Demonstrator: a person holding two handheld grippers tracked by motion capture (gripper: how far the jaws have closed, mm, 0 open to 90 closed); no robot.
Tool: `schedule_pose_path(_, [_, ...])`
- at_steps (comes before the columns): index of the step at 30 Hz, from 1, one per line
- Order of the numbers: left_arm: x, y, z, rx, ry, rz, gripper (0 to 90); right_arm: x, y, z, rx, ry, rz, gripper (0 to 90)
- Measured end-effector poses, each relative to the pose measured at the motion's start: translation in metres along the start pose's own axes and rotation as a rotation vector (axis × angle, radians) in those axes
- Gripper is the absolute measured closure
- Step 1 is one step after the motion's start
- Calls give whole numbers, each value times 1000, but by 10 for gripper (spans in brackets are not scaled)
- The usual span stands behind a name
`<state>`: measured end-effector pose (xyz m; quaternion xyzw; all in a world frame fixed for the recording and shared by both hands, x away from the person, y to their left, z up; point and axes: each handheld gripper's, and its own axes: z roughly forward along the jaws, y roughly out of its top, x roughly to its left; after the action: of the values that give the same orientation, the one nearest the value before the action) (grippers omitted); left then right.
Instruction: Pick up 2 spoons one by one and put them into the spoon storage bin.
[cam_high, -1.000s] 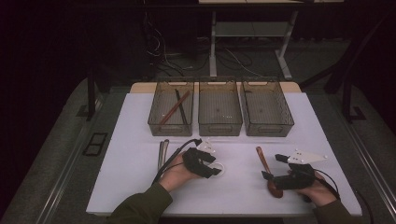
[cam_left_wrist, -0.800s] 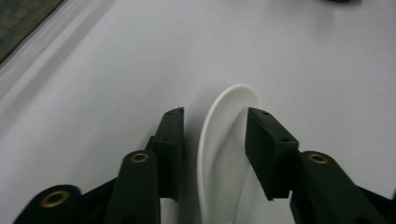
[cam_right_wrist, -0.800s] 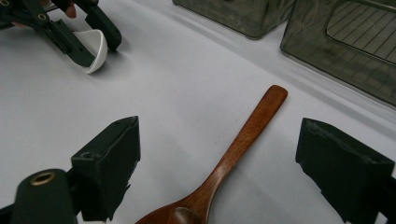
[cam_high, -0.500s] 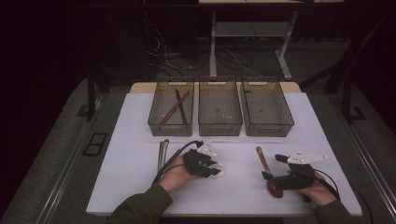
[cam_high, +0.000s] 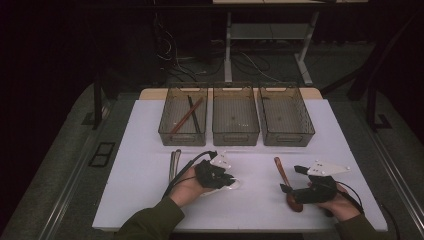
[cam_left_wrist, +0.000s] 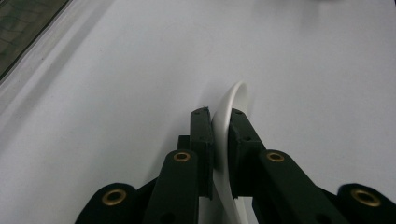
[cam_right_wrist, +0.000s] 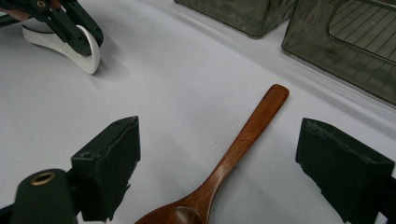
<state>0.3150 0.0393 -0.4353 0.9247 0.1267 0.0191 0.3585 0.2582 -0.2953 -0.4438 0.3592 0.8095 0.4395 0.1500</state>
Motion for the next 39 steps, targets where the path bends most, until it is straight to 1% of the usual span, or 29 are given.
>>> schedule_pose_path(3, [-2,1,0,1,11,5,820,0,0,0,-1,1,0,137])
schedule_pose_path(9, [-3,1,0,1,16,-1,822,0,0,0,-1,2,-1,137])
schedule_pose_path(10, [-3,2,-1,3,17,2,822,0,0,-1,-2,3,-1,138])
schedule_pose_path(11, [-3,2,-2,-3,16,-2,822,0,0,-1,-2,3,-1,137])
schedule_pose_path(13, [-3,3,-4,-5,17,5,822,0,0,-1,-2,3,-1,137])
schedule_pose_path(15, [-3,3,-5,-19,16,-7,822,0,0,0,-2,4,-1,138])
schedule_pose_path(17, [-2,2,-8,-28,17,-8,822,0,0,0,0,4,-3,137])
schedule_pose_path(20, [0,3,-13,-39,19,-19,823,1,0,0,3,4,-2,137])
schedule_pose_path(21, [1,4,-16,-40,20,-13,823,0,0,0,1,4,-7,137])
schedule_pose_path(22, [2,5,-17,-55,23,-26,822,0,0,0,1,4,-6,138])
schedule_pose_path(25, [4,8,-24,-68,28,-31,822,1,0,0,1,3,-6,138])
schedule_pose_path(26, [5,8,-26,-65,26,-25,822,1,0,0,0,2,-6,137])
schedule_pose_path(27, [6,9,-26,-80,24,-37,822,1,0,0,0,2,-6,137])
schedule_pose_path(31, [9,13,-29,-77,17,-31,822,1,1,0,-3,0,2,137])
schedule_pose_path(33, [11,16,-32,-74,14,-22,822,3,2,-1,-7,4,14,130])
schedule_pose_path(34, [12,18,-33,-83,15,-23,822,4,3,-1,-6,6,13,110])
schedule_pose_path(35, [14,20,-35,-83,16,-20,822,5,3,-1,-2,4,7,110])
schedule_pose_path(38, [19,26,-38,-97,14,-25,822,7,5,-2,-16,-13,7,110])
schedule_pose_path(39, [22,29,-41,-102,15,-23,822,7,5,-2,-22,-19,17,110])
